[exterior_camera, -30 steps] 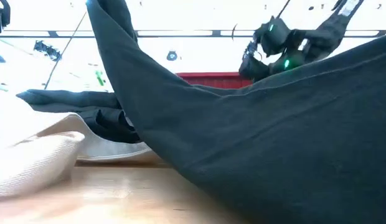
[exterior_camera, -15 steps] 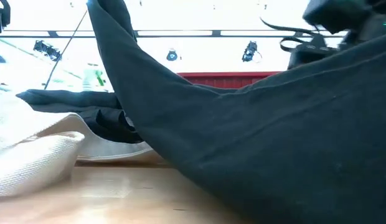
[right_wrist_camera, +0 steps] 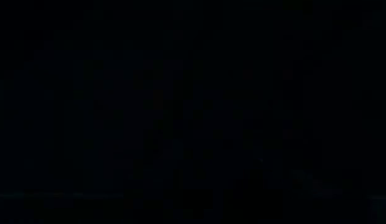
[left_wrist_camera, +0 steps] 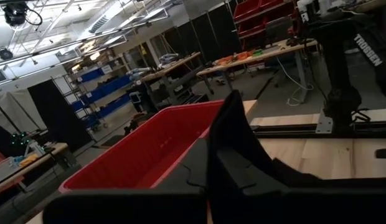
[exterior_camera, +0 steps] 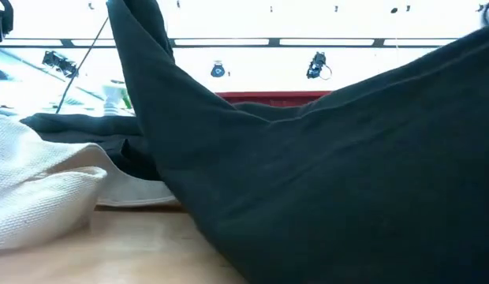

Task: Fold Laundry from Bin
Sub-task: Fold the black shirt

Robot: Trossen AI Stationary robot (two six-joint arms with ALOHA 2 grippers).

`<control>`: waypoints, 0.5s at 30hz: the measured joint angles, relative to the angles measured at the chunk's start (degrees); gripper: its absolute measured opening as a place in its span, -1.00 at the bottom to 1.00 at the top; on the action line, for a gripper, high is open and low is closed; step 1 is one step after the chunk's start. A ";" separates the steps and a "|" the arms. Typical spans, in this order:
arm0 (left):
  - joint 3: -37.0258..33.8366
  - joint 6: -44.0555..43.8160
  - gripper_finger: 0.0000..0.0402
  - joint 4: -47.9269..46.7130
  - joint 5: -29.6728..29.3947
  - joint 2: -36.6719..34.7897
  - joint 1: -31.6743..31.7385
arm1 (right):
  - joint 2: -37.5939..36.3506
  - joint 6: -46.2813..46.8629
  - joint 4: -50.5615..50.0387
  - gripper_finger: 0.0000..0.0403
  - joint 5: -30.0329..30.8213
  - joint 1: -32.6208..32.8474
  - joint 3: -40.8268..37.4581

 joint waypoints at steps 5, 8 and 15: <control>0.00 -0.07 -0.93 -0.07 0.01 0.00 0.00 | -0.62 9.20 0.26 -0.22 -3.11 7.27 2.28; 0.00 -1.00 -0.93 -0.16 0.15 0.00 -0.04 | -0.34 13.89 1.25 -0.23 -5.68 11.54 2.95; 0.00 -0.72 -0.93 -1.60 0.18 0.00 -0.04 | -3.15 22.94 -9.00 -0.25 2.22 14.92 5.53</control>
